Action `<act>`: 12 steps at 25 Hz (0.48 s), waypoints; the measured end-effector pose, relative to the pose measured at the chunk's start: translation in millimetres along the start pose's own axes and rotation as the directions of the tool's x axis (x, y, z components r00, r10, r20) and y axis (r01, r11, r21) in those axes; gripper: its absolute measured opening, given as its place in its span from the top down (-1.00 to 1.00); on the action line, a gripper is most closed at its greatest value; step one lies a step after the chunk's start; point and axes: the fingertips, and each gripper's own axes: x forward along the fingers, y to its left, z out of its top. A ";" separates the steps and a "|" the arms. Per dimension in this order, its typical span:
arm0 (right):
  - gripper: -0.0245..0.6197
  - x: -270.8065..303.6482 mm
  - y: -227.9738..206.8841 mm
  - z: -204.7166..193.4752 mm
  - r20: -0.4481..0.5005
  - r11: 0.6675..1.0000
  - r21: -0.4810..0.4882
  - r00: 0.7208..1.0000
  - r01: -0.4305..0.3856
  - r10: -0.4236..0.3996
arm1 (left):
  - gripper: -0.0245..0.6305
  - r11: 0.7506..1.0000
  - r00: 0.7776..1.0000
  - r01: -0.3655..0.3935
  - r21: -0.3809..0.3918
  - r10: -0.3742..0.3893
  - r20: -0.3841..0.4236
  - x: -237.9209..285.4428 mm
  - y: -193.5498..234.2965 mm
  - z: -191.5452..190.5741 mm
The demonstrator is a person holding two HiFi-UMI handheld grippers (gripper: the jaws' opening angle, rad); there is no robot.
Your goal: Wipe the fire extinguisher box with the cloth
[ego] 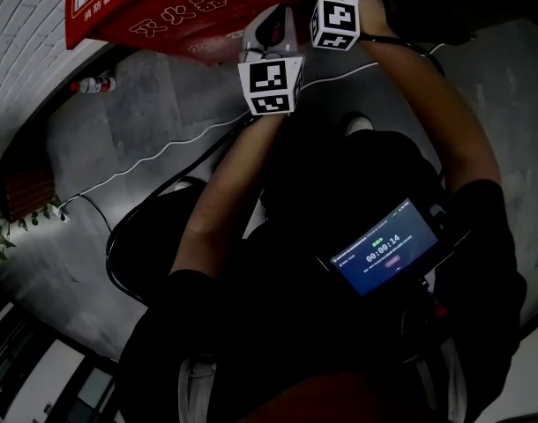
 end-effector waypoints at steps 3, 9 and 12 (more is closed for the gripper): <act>0.64 14.9 19.1 -3.8 0.009 1.000 0.004 1.000 -0.012 0.012 | 0.92 1.000 1.000 -0.001 0.023 0.002 -0.018 3.3 0.1 -22.9; 0.63 38.8 57.4 -16.4 0.007 0.999 -0.035 1.000 -0.027 0.027 | 0.92 1.000 0.997 -0.005 -0.004 0.005 -0.083 13.0 2.4 -66.7; 0.63 49.8 77.5 -22.2 0.001 0.997 -0.044 0.998 -0.057 0.057 | 0.92 1.000 0.994 0.011 0.021 -0.008 -0.111 18.2 -0.3 -83.9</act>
